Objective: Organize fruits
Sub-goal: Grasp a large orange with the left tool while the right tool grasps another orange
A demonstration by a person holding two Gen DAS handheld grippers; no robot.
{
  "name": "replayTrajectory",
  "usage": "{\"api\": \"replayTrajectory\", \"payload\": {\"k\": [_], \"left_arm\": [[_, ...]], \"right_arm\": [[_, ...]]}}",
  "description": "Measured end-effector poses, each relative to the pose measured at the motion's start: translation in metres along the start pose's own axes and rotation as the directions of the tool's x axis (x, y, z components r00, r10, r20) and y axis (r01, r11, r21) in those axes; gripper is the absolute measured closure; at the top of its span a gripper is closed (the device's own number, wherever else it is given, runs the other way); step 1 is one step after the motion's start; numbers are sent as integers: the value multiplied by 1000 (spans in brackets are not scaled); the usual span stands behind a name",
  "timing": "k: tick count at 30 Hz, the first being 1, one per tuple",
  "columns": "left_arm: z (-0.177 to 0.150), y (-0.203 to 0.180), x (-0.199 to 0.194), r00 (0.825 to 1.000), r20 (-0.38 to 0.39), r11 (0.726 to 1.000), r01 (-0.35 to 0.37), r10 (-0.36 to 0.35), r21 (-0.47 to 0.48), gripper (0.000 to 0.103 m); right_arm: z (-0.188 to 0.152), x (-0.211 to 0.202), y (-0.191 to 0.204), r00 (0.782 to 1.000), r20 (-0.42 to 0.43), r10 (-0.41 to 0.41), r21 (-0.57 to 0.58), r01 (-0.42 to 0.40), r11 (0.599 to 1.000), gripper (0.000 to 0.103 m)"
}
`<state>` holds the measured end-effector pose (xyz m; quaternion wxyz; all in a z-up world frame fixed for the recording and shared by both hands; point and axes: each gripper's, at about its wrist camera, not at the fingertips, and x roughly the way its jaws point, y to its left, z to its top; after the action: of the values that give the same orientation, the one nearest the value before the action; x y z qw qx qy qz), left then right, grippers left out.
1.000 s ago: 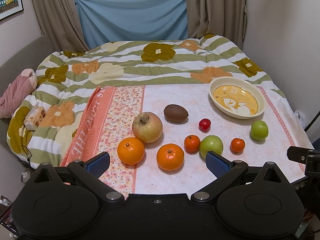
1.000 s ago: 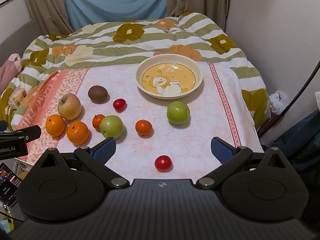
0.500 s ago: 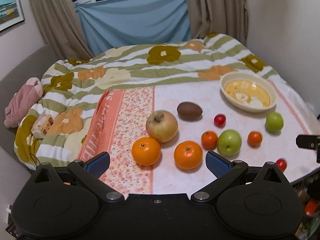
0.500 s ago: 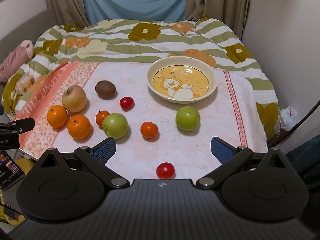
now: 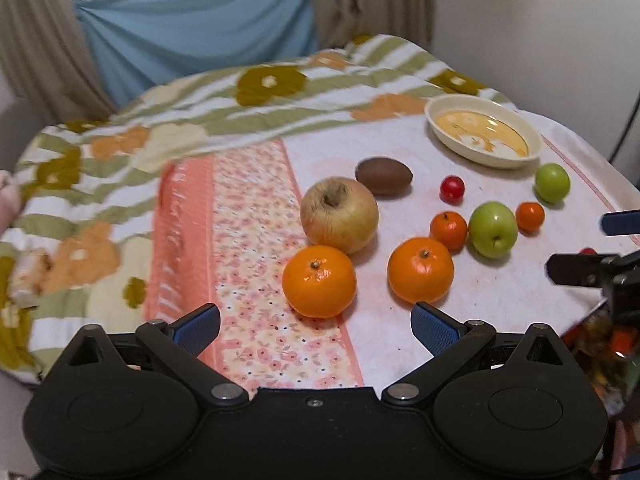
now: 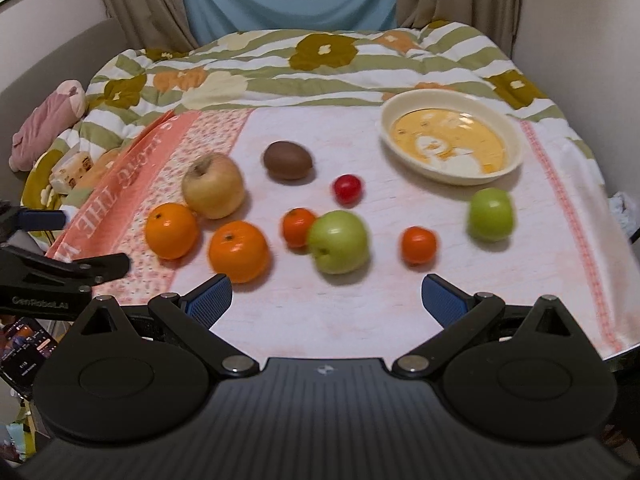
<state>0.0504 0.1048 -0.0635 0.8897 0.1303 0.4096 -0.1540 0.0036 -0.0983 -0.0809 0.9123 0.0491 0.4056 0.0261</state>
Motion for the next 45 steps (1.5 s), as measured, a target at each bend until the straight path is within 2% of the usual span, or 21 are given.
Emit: {"api": "replayTrajectory", "payload": {"k": [5,8,12,17,22,34,40,45], "left_arm": [[-1,16,20,998,7,993,54,-55,105,2],[0,22,35,995,-1,983,96,-97,155,8],[4,20,57,995,-6,968,99,-100,231,14],[6,17,75,987,-24,949,160,-159,271,16],[8,15,89,979,-52,942,203,-197,266,35],[4,17,88,979,-35,945,205,-202,257,36],[1,23,85,981,-38,947,193,-189,257,36],[-3,25,84,982,-37,946,188,-185,264,36]], "right_arm": [[-10,23,22,1000,5,26,-1,-26,1000,0],[-16,39,31,999,7,32,-6,-32,999,0],[-20,59,41,1000,6,14,-43,-14,999,0],[-21,74,49,1000,17,22,-73,-21,997,0],[-17,88,54,999,8,51,-81,-50,995,2],[-6,106,63,997,8,82,-121,-81,989,21],[-2,111,66,996,28,80,-176,-74,982,21],[0,114,64,996,36,82,-159,-75,984,21]]}}
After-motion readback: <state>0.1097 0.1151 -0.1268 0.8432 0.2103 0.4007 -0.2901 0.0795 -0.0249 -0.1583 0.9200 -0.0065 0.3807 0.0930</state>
